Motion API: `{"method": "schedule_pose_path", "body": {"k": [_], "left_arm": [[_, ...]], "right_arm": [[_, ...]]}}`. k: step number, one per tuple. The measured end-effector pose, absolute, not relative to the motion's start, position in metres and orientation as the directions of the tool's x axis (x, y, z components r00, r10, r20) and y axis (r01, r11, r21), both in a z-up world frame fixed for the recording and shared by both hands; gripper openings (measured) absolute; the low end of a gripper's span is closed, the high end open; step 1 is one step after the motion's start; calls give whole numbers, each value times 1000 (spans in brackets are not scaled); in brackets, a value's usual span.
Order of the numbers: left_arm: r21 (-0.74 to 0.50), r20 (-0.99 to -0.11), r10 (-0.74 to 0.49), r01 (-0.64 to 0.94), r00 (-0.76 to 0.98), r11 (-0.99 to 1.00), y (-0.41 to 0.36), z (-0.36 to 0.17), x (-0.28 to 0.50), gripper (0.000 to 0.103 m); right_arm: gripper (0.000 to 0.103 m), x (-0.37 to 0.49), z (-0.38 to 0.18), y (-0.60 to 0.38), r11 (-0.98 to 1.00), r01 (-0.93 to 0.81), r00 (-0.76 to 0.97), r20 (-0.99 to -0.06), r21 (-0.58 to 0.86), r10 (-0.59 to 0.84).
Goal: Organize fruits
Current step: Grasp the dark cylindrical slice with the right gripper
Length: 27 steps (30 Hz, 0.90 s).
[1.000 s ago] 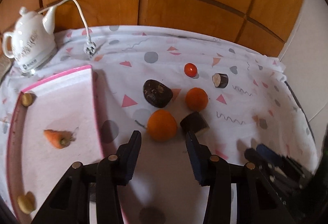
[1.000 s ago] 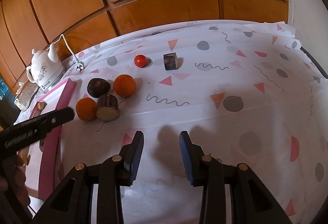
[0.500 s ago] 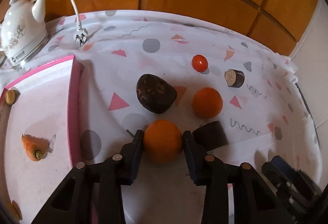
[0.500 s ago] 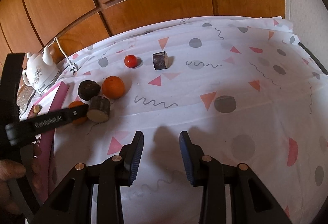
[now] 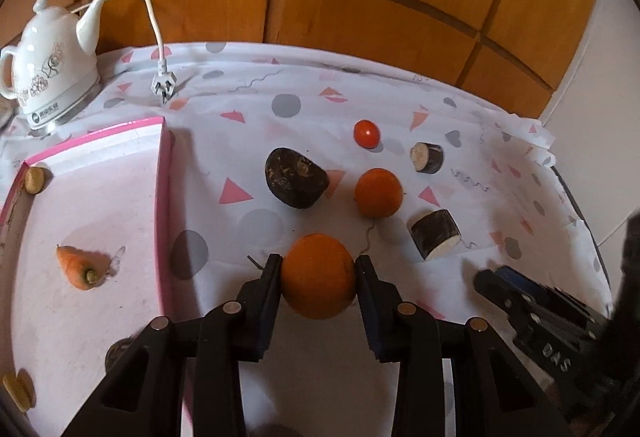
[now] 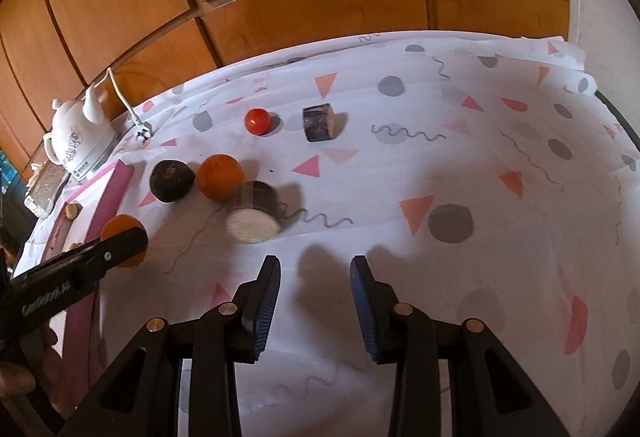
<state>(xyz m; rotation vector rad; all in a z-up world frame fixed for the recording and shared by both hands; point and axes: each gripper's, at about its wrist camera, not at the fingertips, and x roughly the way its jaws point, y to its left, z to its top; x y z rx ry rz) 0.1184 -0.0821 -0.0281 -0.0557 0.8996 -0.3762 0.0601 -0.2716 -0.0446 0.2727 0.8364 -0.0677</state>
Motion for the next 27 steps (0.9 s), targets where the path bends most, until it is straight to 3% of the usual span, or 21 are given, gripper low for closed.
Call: {"method": "schedule_pose_path", "body": {"k": [2,6,13,14,16,17,27], "left_arm": [[-203,-748,-348,303,566,931,-81,-26,113,37],[-205,-730,-362,320,580,925,-77,-18,100,37],[-228,-713,-374,308,594,924,-63,-7,86,37],[-229,-712,-372,304,596,925,-60,-6,85,37],[-236,-710,-371,294,599,926,-56,-5,83,37],[-235,-708,-369,292,602,927,-54,-5,82,37],[-234,-700,-339,246,629,940,-29,-1,67,37]], "right_arm": [[37,64,-41,-269,962,137,681,-728,234,80],[61,77,-32,-261,974,77,701,-706,213,99],[60,108,-41,-260,989,67,668,-742,134,55],[60,112,-44,-259,990,64,658,-751,127,53],[40,117,-50,-260,992,75,638,-770,104,33],[36,118,-52,-261,991,79,634,-773,105,31],[36,94,-47,-250,993,59,641,-767,101,40]]}}
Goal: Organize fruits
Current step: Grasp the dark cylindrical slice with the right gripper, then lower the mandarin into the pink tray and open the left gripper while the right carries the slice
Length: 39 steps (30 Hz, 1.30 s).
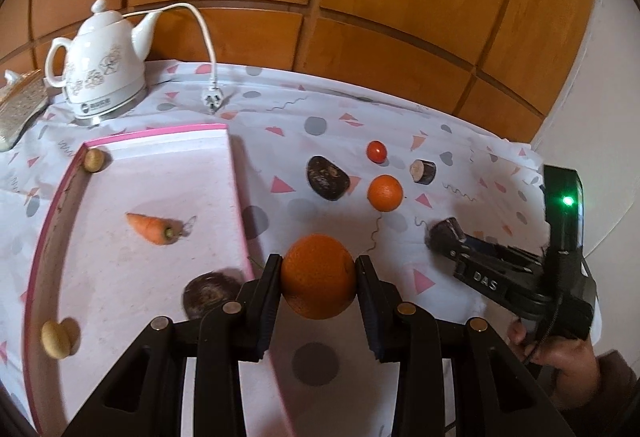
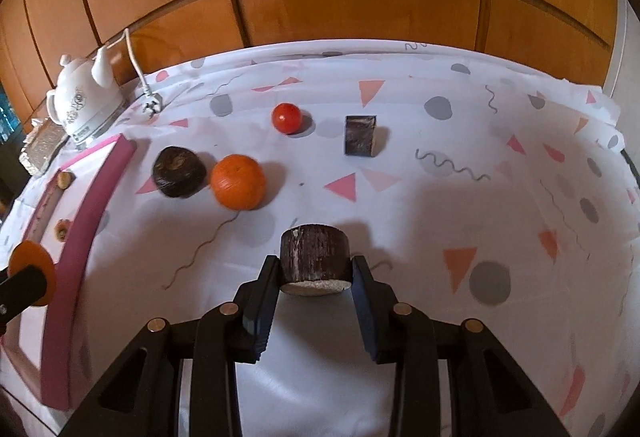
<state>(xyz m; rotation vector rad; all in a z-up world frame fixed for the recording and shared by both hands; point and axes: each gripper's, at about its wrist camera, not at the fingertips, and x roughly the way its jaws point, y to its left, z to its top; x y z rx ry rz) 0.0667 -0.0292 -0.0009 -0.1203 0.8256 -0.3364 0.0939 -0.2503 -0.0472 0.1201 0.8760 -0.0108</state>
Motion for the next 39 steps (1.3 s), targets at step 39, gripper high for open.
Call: {"method": "schedule_pose_path", "body": {"k": [39], "left_arm": [[-191,-692,-87,-65,716,980,106,-3,61,37]], "right_arm": [[36,43,-17,-150,966,-206,654,-712,159,256]]}}
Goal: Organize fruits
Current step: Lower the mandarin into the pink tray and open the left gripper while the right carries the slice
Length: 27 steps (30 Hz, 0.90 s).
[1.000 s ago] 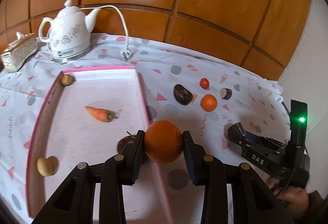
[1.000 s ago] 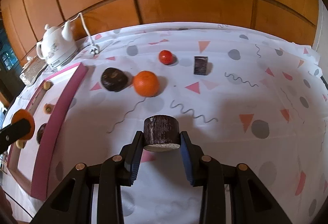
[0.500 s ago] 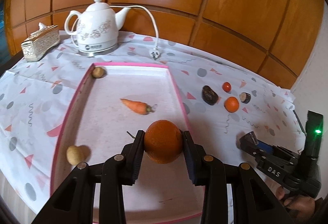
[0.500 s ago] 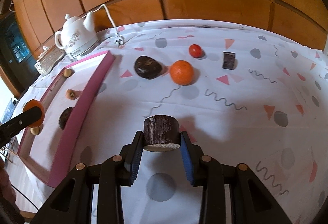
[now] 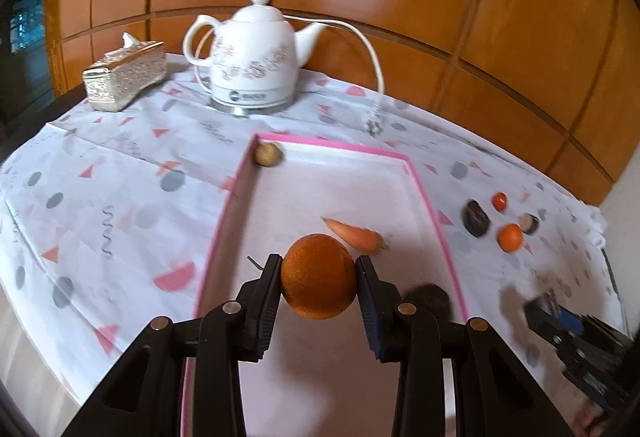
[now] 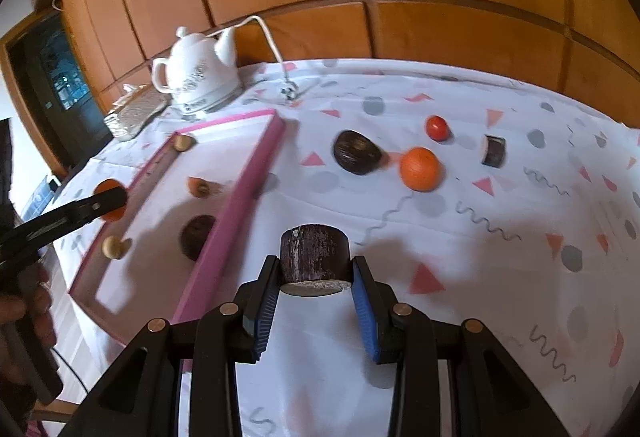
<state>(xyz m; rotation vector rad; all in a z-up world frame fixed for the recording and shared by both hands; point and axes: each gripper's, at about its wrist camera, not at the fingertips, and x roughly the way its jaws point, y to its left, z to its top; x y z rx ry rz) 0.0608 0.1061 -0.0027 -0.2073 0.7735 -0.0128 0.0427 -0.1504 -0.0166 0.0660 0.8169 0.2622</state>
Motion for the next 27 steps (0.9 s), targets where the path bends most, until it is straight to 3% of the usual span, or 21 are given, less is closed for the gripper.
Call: {"method": "schedule_pose_path", "body": {"k": [15,27], "left_arm": [[-137,-696,-21,-103,718,985,105,-3,82,39],[-145,-689,-36,-89,724,985,95,0,63,42]], "right_arm": [[36,37,-3,-95,916,-374,625,-689,149,367],[36,38,-2,-71,891,-429,606,-686,144,403]]}}
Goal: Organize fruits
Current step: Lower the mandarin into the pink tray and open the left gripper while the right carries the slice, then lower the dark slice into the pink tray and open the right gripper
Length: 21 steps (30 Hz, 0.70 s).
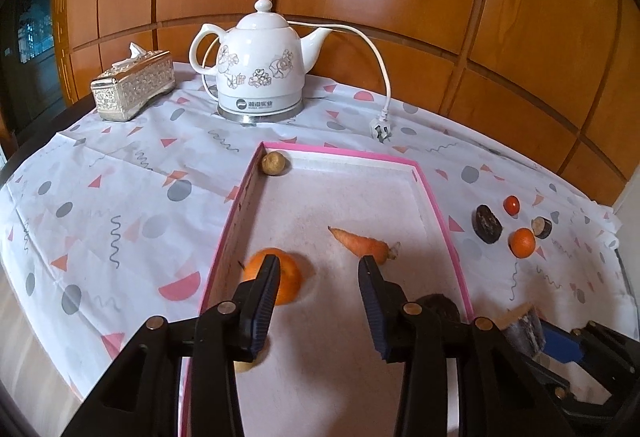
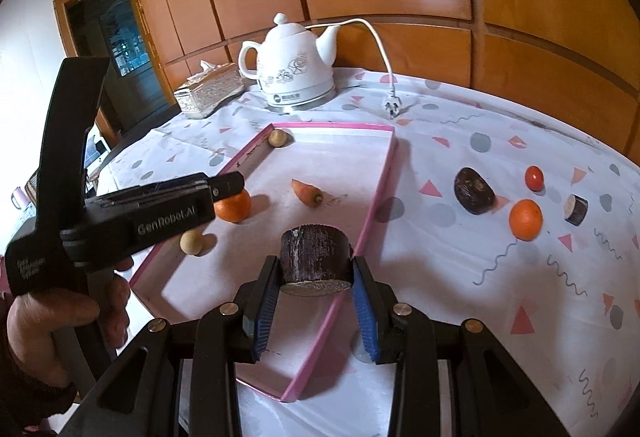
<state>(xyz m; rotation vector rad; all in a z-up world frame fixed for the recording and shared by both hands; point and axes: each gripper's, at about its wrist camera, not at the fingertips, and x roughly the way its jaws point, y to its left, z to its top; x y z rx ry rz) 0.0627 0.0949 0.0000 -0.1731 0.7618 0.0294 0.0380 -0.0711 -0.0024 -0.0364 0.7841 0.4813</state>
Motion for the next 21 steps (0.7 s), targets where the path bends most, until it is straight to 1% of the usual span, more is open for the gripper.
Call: {"method": "schedule_pose_path", "body": {"k": [8,12,21], "left_arm": [[-145,-697,-38,-89,716,985,95,-4,51,43],[-151,-698,-36,-98,715,984,98,-5,47,47],[-170,-698,-39,-113,716,979,106,-7,42,48]], "right_arm": [[36,46,-2,-61,883,-444,599,-682,153,420],[36,53,-2,-56,879,-446,586,-687,169,430],[36,64,-5,-40,873,-457,568,-700,169,433]]}}
